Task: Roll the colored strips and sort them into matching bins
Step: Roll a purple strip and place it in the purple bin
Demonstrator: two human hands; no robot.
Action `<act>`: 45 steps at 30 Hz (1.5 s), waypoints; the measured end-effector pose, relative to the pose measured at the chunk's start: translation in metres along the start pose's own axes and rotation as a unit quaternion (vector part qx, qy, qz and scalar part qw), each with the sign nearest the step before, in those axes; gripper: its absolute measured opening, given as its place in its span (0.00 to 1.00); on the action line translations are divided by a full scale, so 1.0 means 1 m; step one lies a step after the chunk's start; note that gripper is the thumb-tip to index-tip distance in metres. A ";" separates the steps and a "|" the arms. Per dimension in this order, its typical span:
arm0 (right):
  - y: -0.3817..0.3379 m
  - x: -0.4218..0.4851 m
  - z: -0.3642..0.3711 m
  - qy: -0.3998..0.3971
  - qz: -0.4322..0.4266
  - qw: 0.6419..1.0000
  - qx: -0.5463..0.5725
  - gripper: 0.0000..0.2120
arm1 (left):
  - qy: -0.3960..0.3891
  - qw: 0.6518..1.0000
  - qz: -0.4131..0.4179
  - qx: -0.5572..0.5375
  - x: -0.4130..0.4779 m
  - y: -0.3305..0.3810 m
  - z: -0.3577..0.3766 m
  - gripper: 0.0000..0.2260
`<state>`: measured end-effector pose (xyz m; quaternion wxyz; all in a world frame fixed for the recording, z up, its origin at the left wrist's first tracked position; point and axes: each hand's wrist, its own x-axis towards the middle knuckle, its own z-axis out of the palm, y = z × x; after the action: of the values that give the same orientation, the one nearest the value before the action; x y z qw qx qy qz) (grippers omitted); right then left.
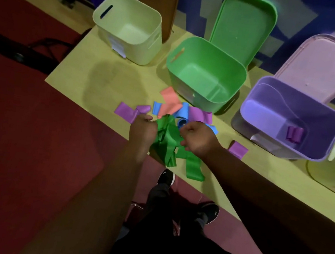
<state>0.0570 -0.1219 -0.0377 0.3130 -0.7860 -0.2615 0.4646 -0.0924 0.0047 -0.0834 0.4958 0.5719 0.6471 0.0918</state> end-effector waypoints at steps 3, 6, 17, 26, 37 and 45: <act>-0.010 0.004 0.013 -0.003 -0.006 0.999 0.046 0.06 | 0.042 0.999 -0.005 0.010 0.003 0.003 -0.009 0.15; -0.017 0.012 0.026 -0.007 -0.012 0.999 0.048 0.09 | 0.090 0.994 0.027 0.054 0.009 0.002 -0.018 0.16; -0.050 0.032 0.051 -0.033 0.005 0.999 0.043 0.09 | 0.050 0.993 0.051 0.093 0.044 -0.007 -0.050 0.11; -0.079 0.045 0.070 -0.004 0.042 0.989 0.145 0.07 | -0.074 0.989 0.035 -0.123 0.057 0.032 -0.077 0.19; -0.144 0.027 0.040 0.133 -0.023 0.977 0.164 0.10 | -0.289 0.922 0.101 -0.236 0.043 0.101 -0.093 0.22; -0.157 0.013 0.006 0.186 -0.059 0.980 0.032 0.12 | -0.300 0.913 0.098 -0.257 0.033 0.142 -0.097 0.21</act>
<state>0.0384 -0.0062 0.0680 0.4082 -0.8315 -0.2291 0.2992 -0.0680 0.1228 0.0441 0.7851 0.4861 0.3622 0.1270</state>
